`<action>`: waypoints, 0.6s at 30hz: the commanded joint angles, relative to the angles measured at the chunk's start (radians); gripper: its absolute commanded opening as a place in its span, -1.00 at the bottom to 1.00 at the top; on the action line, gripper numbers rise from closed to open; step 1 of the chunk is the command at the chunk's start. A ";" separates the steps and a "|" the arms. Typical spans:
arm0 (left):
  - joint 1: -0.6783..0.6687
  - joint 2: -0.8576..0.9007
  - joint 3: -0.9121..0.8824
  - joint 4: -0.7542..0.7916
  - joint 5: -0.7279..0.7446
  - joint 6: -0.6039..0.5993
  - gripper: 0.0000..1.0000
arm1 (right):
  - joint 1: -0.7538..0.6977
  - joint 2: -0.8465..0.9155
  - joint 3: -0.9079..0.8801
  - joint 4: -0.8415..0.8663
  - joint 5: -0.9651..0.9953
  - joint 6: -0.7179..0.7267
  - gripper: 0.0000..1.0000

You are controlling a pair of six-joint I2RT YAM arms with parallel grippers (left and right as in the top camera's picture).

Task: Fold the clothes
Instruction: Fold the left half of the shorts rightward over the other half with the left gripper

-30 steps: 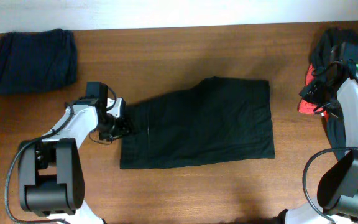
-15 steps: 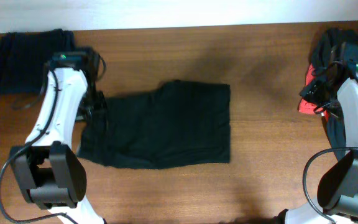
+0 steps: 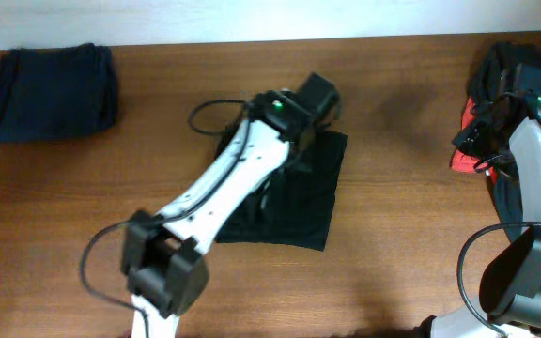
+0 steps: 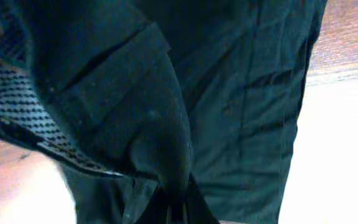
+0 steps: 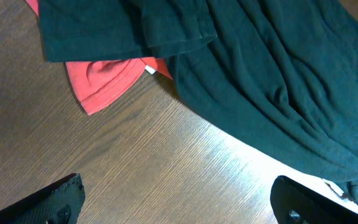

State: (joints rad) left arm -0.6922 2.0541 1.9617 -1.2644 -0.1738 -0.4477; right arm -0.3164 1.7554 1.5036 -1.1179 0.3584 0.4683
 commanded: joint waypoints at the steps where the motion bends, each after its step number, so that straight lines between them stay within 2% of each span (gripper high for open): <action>1: -0.048 0.141 0.016 0.085 0.063 -0.012 -0.99 | -0.004 -0.008 0.011 0.000 0.012 0.012 0.97; 4: -0.079 0.224 0.016 0.128 0.127 -0.012 -0.93 | -0.004 -0.008 0.011 0.000 0.012 0.012 0.97; 6: -0.087 0.225 0.017 0.121 0.130 -0.011 0.64 | -0.004 -0.008 0.011 0.000 0.012 0.012 0.97; 8: -0.087 0.225 0.067 0.052 0.135 -0.011 0.68 | -0.004 -0.008 0.011 0.000 0.012 0.012 0.97; 10: -0.084 0.224 0.166 -0.047 0.136 0.004 0.68 | -0.004 -0.008 0.011 0.000 0.012 0.012 0.97; 11: -0.073 0.224 0.274 -0.155 0.121 0.031 0.66 | -0.004 -0.008 0.011 0.000 0.012 0.012 0.97; 12: -0.061 0.224 0.287 -0.176 0.092 0.037 0.49 | -0.004 -0.008 0.011 0.000 0.012 0.012 0.97; 13: -0.040 0.224 0.274 -0.180 0.061 0.037 0.16 | -0.004 -0.008 0.011 0.000 0.012 0.012 0.97; 14: -0.018 0.224 0.247 -0.177 0.061 0.034 -0.37 | -0.004 -0.008 0.011 0.000 0.012 0.012 0.97; 15: 0.000 0.226 0.216 -0.173 0.066 0.032 -0.71 | -0.004 -0.008 0.011 0.000 0.012 0.012 0.97; 16: 0.020 0.226 0.143 -0.145 0.127 0.033 -0.90 | -0.004 -0.008 0.011 0.000 0.012 0.012 0.97; 17: 0.021 0.226 0.082 -0.119 0.185 0.033 -0.99 | -0.004 -0.008 0.011 0.000 0.012 0.012 0.97; 18: 0.005 0.226 -0.005 -0.068 0.235 0.033 -0.99 | -0.004 -0.008 0.011 0.000 0.012 0.012 0.97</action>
State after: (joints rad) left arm -0.6670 2.2841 2.0670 -1.3857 -0.0433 -0.4191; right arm -0.3164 1.7554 1.5036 -1.1172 0.3584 0.4683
